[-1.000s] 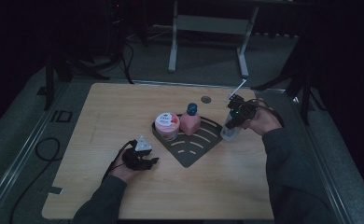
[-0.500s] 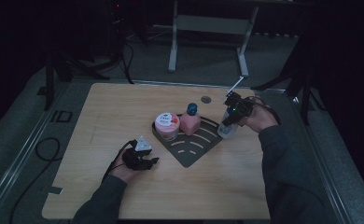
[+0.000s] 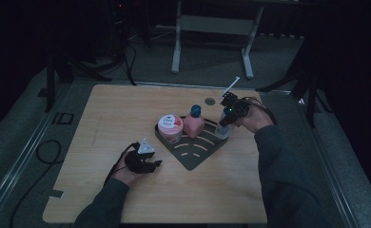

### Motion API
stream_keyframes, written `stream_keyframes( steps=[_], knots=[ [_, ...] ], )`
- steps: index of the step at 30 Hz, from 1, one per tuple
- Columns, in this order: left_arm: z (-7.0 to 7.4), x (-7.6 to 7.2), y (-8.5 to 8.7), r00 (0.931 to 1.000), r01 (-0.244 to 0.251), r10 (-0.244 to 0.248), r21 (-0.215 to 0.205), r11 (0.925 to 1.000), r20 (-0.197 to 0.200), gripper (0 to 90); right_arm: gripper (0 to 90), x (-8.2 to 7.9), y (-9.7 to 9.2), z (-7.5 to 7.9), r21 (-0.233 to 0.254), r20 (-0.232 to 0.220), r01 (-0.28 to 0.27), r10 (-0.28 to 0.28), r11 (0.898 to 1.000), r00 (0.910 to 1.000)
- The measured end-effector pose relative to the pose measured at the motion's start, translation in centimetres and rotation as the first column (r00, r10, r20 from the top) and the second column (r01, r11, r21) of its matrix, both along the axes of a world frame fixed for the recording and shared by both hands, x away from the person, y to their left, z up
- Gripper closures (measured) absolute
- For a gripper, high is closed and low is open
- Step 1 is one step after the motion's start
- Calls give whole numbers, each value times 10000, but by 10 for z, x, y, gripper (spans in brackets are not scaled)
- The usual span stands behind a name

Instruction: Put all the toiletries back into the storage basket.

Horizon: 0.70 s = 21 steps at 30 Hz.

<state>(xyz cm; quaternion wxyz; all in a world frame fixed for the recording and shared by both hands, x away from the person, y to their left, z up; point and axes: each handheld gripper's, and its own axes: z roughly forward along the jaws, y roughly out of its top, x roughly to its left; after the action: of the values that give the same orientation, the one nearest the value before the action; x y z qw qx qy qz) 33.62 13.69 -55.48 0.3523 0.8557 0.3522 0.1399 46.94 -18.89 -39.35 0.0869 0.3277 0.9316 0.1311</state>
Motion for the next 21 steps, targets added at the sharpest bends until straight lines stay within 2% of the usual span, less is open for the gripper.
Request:
stream_keyframes(
  steps=[7,21],
  knots=[
    [0,0,0,10000,2,-2,1,10000,-4,501,548,6,5,-6,69,-15,63,-63,10000,10000],
    [0,0,0,10000,1,-1,3,10000,-5,502,548,15,15,-13,-90,-21,192,-192,9998,9998]
  ],
)
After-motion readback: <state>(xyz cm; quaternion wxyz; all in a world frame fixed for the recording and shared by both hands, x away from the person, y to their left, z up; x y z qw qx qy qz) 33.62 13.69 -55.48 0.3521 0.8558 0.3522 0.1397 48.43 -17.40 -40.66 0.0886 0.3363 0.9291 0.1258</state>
